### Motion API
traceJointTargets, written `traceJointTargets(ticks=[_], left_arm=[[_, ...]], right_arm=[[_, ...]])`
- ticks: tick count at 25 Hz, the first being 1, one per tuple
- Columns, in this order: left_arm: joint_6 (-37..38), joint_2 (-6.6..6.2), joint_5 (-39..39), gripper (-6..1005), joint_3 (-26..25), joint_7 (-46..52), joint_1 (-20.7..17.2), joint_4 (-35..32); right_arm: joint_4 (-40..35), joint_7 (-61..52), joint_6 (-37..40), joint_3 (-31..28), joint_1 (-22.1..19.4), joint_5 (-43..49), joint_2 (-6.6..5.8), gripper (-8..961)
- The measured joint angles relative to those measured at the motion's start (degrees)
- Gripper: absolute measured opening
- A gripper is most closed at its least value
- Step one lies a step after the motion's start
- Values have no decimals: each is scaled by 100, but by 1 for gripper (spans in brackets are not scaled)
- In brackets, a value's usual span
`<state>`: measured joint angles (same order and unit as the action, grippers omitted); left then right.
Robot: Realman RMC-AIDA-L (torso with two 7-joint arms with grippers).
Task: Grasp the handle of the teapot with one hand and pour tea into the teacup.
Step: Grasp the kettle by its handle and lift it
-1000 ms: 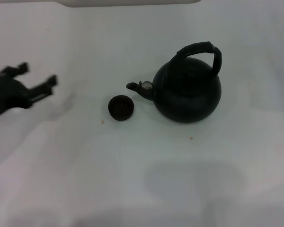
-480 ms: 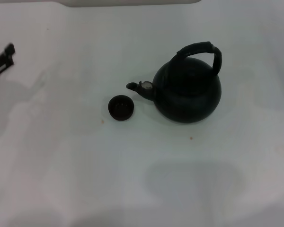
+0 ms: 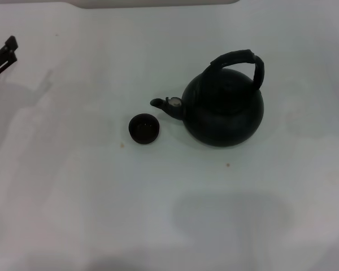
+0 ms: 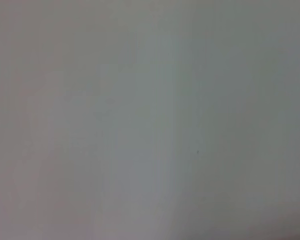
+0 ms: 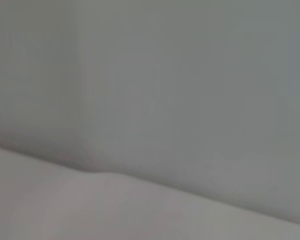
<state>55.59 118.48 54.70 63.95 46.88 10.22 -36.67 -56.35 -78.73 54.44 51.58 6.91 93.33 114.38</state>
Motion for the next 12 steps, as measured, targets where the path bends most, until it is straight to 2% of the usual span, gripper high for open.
traceJointTargets(ticks=[5,9,12], left_arm=[[-16,0,0,883,14,21,48,58],[-7,10,-3,884,48,28,50,81],[-10,16,-5,884,61,39,86,154]], right_arm=[[-186,-462,1172,-425,3,310,15,843],[-217,-818,1901,-480,95,532,-43,843],[-210,-982,2228,-444,220,730,-32,843]])
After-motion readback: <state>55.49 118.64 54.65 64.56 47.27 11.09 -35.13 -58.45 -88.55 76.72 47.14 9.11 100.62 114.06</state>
